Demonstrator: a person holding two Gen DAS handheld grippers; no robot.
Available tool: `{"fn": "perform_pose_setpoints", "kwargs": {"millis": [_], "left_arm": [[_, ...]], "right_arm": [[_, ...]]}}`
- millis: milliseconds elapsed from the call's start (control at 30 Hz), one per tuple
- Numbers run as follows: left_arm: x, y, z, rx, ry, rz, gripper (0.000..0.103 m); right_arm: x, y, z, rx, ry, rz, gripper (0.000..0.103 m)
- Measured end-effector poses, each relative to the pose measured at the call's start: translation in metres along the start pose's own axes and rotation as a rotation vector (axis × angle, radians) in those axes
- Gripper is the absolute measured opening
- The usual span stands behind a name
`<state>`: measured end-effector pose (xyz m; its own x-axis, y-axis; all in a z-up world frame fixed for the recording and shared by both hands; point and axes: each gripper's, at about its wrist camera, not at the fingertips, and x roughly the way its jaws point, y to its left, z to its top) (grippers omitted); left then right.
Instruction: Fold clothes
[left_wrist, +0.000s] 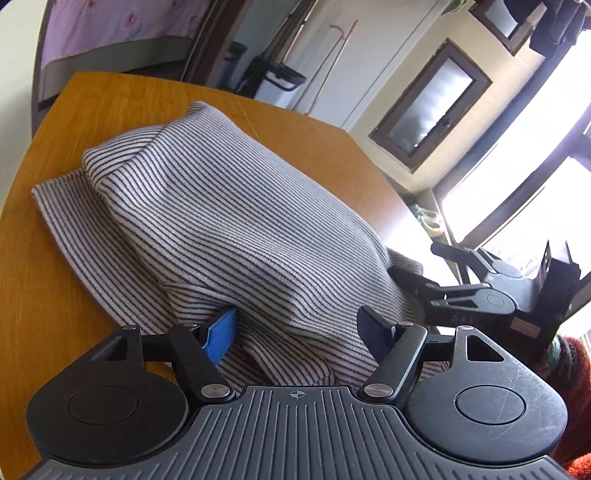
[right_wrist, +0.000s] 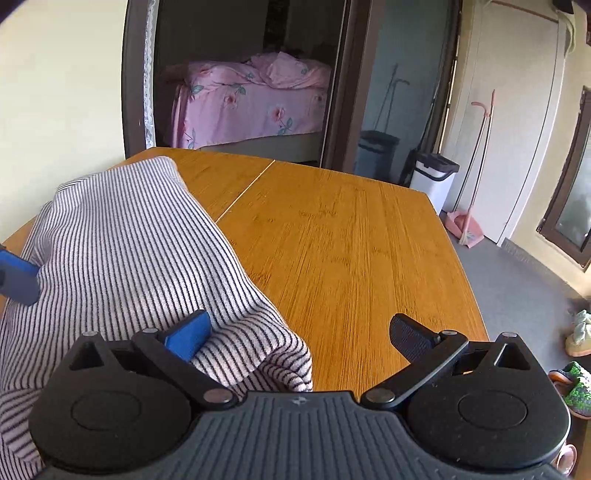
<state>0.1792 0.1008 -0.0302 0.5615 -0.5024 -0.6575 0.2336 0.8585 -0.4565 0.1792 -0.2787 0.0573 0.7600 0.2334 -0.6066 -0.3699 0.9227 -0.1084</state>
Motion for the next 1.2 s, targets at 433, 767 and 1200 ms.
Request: {"fn": "perform_pose_setpoints", "kwargs": {"millis": [433,767,1200], "left_arm": [[0.014,-0.009,0.015,0.156,-0.057,0.158,0.085],[-0.050,-0.025,-0.049,0.418,-0.052,0.271,0.089],[-0.093,-0.006,-0.042,0.379,-0.103,0.323,0.096]], "right_arm": [[-0.019,0.013,-0.024,0.177,0.072,0.194,0.103],[-0.056,0.028,0.009,-0.027,-0.056,0.262,0.072],[-0.103,0.119,-0.017,-0.512,-0.129,0.478,0.082]]}}
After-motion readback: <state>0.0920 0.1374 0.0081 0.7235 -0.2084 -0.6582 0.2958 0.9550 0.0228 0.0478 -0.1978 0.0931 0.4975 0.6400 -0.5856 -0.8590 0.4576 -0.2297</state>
